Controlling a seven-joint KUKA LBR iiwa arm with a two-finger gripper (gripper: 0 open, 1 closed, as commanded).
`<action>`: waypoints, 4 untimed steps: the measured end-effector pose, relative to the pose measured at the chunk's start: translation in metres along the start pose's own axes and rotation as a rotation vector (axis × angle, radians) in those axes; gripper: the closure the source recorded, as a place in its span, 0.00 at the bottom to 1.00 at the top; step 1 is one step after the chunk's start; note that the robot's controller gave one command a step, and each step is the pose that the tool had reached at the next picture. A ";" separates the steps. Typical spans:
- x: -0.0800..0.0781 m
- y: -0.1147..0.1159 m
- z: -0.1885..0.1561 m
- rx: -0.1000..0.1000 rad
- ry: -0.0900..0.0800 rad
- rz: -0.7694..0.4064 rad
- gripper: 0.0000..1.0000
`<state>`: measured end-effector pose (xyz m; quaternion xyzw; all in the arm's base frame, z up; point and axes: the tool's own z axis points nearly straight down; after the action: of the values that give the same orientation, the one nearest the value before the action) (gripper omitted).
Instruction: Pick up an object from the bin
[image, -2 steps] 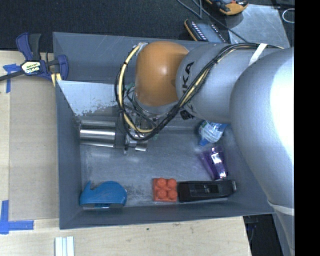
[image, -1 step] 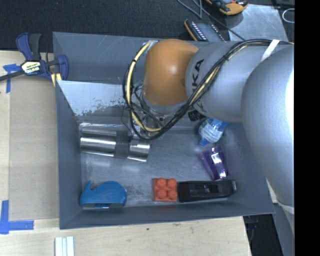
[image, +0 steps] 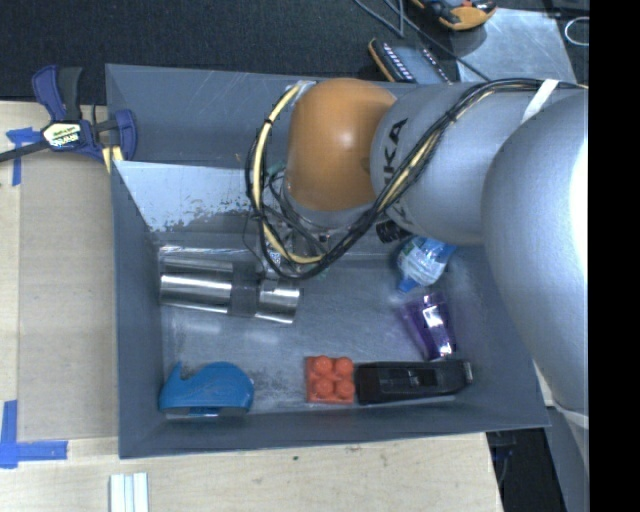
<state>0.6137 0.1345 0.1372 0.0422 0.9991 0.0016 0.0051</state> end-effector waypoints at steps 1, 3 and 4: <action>0.000 0.000 0.001 0.000 -0.001 0.000 1.00; -0.009 -0.006 0.016 -0.007 -0.028 -0.047 1.00; -0.009 0.002 0.018 -0.013 -0.038 -0.037 1.00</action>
Offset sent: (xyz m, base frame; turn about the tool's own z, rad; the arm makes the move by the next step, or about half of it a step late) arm -0.0099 -0.0162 0.0208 -0.4038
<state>0.6228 0.1353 0.1191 0.0238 0.9994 0.0070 0.0245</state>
